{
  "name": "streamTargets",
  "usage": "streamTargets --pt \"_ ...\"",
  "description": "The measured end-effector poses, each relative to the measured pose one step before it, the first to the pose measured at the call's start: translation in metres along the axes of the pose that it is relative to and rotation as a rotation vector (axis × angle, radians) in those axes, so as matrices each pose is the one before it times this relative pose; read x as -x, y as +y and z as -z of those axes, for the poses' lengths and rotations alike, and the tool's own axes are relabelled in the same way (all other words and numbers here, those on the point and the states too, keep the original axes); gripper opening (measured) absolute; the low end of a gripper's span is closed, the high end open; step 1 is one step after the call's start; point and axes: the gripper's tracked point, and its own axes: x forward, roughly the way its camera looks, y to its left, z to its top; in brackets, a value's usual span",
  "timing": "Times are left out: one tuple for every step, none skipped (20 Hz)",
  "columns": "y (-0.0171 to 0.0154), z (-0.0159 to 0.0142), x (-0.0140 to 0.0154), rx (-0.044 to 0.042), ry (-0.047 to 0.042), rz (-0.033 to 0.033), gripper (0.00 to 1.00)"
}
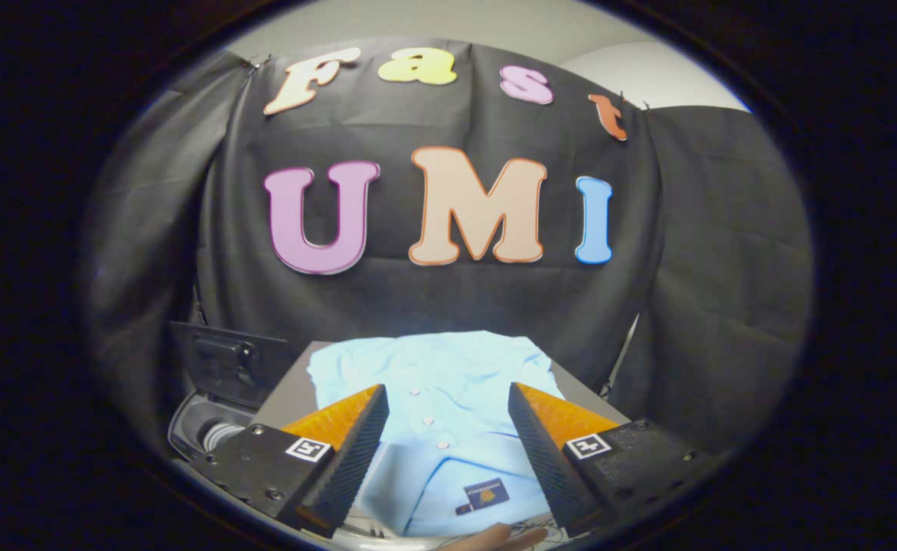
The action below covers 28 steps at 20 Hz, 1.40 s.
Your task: Put the clothes into the washing machine and then close the washing machine lid.
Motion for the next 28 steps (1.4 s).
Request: streamTargets --pt "0.00606 0.00838 -0.01559 -0.01801 0.03856 -0.01975 0.96" --pt "0.00836 0.00475 -0.01371 -0.0125 0.04277 -0.03283 0.96" --pt "0.00675 0.00019 -0.01077 -0.01303 0.01904 -0.02141 0.96" --pt "0.00449 -0.00097 -0.00907 -0.00381 0.01902 -0.01229 0.97" --pt "0.00039 0.00413 -0.00955 0.01903 0.03118 -0.00304 0.96" --pt "-0.00374 0.00381 -0.00783 0.00688 0.03854 0.02317 0.96" --pt "-0.00272 0.01016 -0.00813 0.01077 0.0462 0.02181 0.96" --pt "0.00044 0.01353 -0.00483 0.00988 0.07611 0.0035 0.94" --pt "0.00256 -0.00596 0.00152 -0.00934 -0.00331 -0.01703 0.94" --pt "0.00009 -0.00409 0.00384 -0.00928 -0.0216 -0.00437 0.93" --pt "-0.0001 0.00633 -0.00474 -0.01187 0.03416 -0.03022 0.93" --pt "-0.00094 -0.00044 0.00144 -0.03383 -0.00254 -0.00853 0.92" --pt "-0.00216 -0.00681 -0.00394 -0.02936 -0.02816 0.00706 0.93" --pt "-0.00366 0.00874 -0.00328 0.01592 0.03603 0.00694 0.87" --pt "-0.00247 -0.00514 -0.0034 0.00342 -0.00728 0.01643 0.82" --pt "-0.00306 -0.00201 -0.0037 0.00588 0.00459 0.0224 0.72" --pt "-0.00404 0.00077 -0.00016 0.01261 0.02421 0.01285 0.58" --pt "-0.00021 -0.00335 -0.0002 -0.0059 -0.01423 -0.00501 0.44" --pt "0.00308 0.00077 -0.00096 -0.01332 0.00445 -0.00743 0.29" --pt "-0.00011 -0.00138 0.00105 -0.0215 -0.00244 -0.00668 0.15" --pt "-0.00052 0.00148 -0.00063 -0.02142 -0.00903 -0.00401 0.12" --pt "-0.00044 0.00125 0.00258 -0.01657 0.0038 -0.00147 0.06" --pt "0.00194 0.001 0.00259 -0.00016 0.00641 -0.00981 0.04" --pt "0.00199 0.00339 0.00399 -0.01345 0.01172 -0.00248 0.01" --pt "0.00161 0.0009 0.00355 -0.01307 -0.00086 0.00408 0.01" --pt "-0.00212 0.00023 0.00444 -0.0038 -0.00529 0.01673 0.01" --pt "0.00066 -0.00313 0.00372 -0.00282 -0.02001 0.01442 0.01" --pt "0.00149 -0.00407 0.00455 0.00185 -0.02405 0.01409 0.0"
